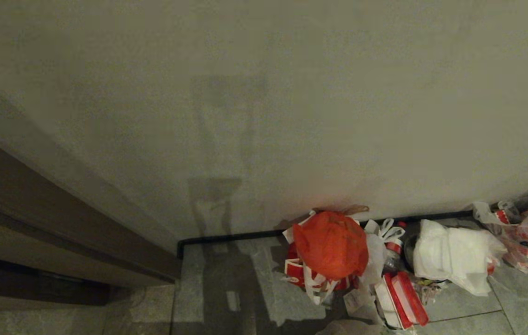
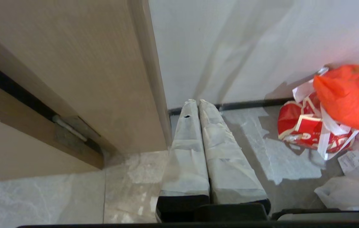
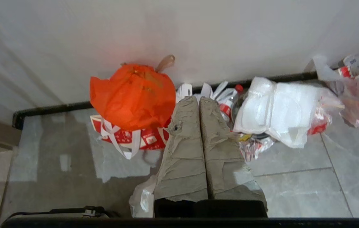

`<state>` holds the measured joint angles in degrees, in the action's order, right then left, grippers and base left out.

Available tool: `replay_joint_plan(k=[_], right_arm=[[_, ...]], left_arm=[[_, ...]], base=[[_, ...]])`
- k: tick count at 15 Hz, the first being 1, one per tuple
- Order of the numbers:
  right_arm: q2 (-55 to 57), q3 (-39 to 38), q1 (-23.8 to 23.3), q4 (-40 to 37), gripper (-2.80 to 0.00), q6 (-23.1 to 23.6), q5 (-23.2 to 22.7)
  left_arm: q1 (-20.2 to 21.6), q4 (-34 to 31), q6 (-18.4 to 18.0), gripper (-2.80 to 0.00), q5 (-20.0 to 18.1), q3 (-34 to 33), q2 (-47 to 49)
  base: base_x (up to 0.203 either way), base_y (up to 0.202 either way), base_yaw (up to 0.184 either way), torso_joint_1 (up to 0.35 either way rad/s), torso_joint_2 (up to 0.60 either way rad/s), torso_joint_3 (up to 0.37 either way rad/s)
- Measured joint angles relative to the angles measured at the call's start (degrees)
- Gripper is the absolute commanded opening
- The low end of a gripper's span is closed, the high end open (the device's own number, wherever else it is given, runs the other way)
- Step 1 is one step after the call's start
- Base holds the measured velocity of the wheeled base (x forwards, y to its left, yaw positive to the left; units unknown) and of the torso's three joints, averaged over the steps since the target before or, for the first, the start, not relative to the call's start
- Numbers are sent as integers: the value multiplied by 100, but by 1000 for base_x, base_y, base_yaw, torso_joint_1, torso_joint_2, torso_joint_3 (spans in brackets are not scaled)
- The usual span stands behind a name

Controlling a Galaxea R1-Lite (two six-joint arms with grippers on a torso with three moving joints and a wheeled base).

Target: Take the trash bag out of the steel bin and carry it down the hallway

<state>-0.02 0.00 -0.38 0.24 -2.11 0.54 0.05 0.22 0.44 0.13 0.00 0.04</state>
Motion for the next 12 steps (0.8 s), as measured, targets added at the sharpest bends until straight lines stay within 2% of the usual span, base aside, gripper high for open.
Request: replay_joint_plan(k=[12], right_arm=[[0,0,0,0,-280,-1,-3]], left_arm=[[2,0,8,-280,-1,0,-2]], base=[[0,0,0,1,2,197]])
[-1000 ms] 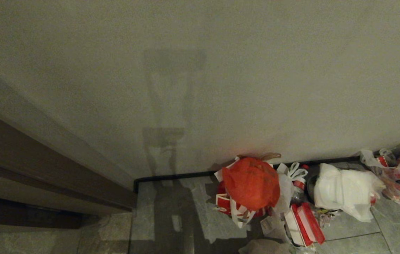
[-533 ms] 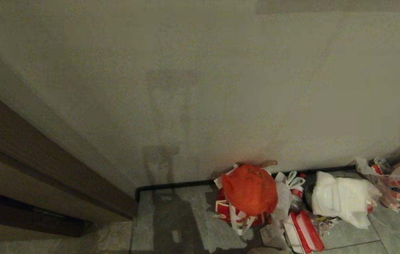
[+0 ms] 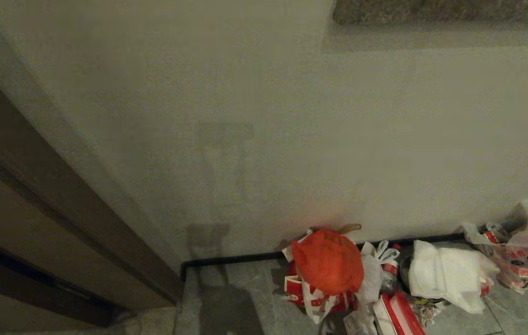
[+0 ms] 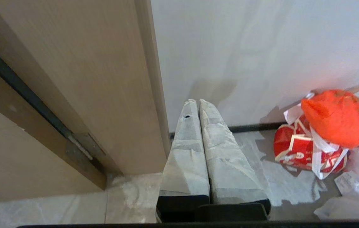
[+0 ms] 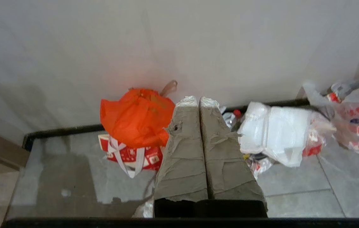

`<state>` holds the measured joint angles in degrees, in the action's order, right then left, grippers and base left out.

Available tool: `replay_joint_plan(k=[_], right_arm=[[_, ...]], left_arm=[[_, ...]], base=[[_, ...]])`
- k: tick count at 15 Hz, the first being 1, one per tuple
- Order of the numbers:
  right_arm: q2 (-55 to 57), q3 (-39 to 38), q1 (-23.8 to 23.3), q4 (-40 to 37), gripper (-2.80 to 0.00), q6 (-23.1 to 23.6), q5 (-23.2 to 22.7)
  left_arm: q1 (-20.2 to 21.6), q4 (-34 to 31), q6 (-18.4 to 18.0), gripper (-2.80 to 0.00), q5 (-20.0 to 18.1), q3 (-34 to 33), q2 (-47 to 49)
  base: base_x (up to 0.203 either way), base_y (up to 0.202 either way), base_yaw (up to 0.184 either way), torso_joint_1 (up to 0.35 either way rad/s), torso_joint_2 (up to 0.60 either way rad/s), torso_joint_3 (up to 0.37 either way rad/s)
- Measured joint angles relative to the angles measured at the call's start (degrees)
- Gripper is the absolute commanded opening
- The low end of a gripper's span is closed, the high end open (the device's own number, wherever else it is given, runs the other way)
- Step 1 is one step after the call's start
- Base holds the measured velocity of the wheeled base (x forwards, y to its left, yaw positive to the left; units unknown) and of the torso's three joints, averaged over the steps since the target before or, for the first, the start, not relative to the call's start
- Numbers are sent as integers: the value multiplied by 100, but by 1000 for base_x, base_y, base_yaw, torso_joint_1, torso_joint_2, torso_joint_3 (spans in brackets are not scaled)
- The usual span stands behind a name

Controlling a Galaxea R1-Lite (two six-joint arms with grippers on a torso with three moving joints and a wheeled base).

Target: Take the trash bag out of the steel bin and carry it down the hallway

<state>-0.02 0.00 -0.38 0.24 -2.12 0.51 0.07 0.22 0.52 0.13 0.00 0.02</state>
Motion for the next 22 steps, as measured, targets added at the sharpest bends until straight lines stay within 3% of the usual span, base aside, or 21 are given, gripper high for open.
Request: replay_joint_plan(k=[22], right_arm=[[2,0,-2,0,-280,1,-7]], left_arm=[[-2,2,-5,-280,3,0,0]], base=[[0,0,0,2,2,184]])
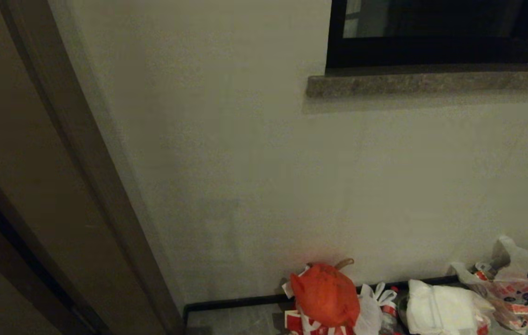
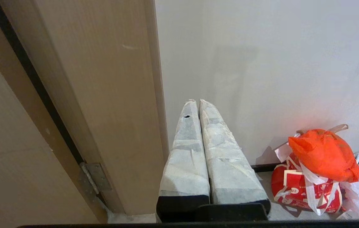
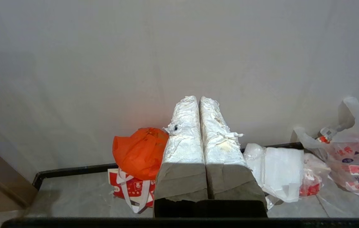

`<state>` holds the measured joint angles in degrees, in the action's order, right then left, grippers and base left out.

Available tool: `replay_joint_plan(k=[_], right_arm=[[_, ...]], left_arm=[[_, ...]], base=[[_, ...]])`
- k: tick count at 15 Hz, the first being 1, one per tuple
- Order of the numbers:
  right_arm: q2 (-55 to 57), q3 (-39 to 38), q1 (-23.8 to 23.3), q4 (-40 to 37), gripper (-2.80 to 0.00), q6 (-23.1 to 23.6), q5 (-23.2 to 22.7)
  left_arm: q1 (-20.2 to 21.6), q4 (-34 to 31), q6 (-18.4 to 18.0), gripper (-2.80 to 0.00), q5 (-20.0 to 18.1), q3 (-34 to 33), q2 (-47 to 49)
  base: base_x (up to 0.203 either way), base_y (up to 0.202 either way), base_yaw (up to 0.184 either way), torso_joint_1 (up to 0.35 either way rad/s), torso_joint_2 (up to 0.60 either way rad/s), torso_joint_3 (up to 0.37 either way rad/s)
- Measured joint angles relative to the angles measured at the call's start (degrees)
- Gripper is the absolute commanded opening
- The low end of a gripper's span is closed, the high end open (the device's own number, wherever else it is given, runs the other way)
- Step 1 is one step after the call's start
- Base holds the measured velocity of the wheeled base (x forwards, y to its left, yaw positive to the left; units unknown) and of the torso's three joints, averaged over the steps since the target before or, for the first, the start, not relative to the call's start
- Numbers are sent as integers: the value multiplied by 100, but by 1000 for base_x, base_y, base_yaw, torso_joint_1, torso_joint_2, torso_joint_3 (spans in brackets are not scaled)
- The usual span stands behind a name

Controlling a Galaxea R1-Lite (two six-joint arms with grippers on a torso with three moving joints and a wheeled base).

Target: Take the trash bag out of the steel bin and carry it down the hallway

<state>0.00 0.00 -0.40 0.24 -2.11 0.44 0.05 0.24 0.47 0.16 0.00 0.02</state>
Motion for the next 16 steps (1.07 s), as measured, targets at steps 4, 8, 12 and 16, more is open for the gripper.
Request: replay_joint_plan(k=[4,8,12,16], right_arm=[[0,0,2,-2,-280,-3,0],[0,0,2,-1,-280,0,-3],[0,0,2,-2,-280,-1,5],[0,0,0,-2,-280,-21,8]], left_arm=[[-5,-2,2,-280,-2,0,0],[-5,0,-1,-280,-5,0,2],[-5,0,-5,-280,-5,0,0],[-5,0,-5,-280,-5,0,0]], base=[[0,0,0,0,-1,7],[0,0,0,4,2,107],[0,0,0,1,0,32],[0,0,0,0,0,0]])
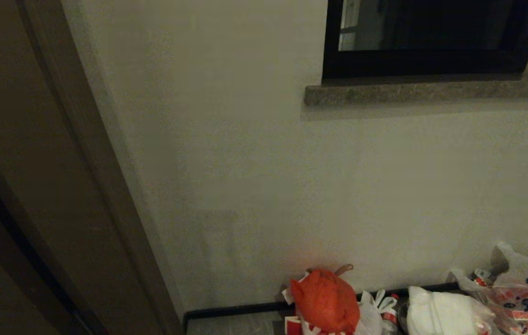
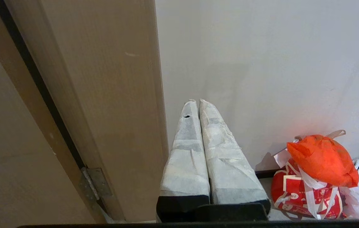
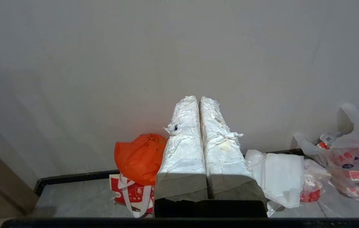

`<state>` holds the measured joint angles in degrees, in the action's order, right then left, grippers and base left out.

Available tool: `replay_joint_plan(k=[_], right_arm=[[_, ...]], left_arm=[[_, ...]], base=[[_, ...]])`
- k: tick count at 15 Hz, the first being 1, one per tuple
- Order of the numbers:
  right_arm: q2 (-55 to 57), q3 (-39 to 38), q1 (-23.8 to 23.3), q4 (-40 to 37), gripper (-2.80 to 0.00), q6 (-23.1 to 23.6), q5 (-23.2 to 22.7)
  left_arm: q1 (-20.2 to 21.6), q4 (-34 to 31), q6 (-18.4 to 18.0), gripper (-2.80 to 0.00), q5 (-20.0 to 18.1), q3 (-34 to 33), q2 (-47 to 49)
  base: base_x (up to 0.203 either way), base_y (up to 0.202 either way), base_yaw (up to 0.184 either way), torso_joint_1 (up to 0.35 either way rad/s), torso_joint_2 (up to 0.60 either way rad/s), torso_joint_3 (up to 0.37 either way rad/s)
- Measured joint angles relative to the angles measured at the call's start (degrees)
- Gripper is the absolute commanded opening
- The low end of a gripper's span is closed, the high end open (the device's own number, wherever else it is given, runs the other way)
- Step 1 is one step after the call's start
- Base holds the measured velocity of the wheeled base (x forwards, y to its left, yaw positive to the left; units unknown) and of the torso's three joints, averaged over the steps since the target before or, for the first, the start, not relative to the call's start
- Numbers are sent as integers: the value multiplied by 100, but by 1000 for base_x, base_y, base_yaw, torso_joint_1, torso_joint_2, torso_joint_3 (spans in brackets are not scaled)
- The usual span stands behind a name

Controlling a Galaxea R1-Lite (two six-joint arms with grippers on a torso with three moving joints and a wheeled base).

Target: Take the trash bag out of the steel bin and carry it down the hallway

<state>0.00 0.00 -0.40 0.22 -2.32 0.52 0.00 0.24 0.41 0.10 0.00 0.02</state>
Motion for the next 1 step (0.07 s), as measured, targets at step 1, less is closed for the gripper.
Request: replay_joint_plan(k=[1], right_arm=[[0,0,-4,1,-280,4,0]], left_arm=[[0,0,-1,-280,0,0,0]], base=[[0,0,0,0,0,0]])
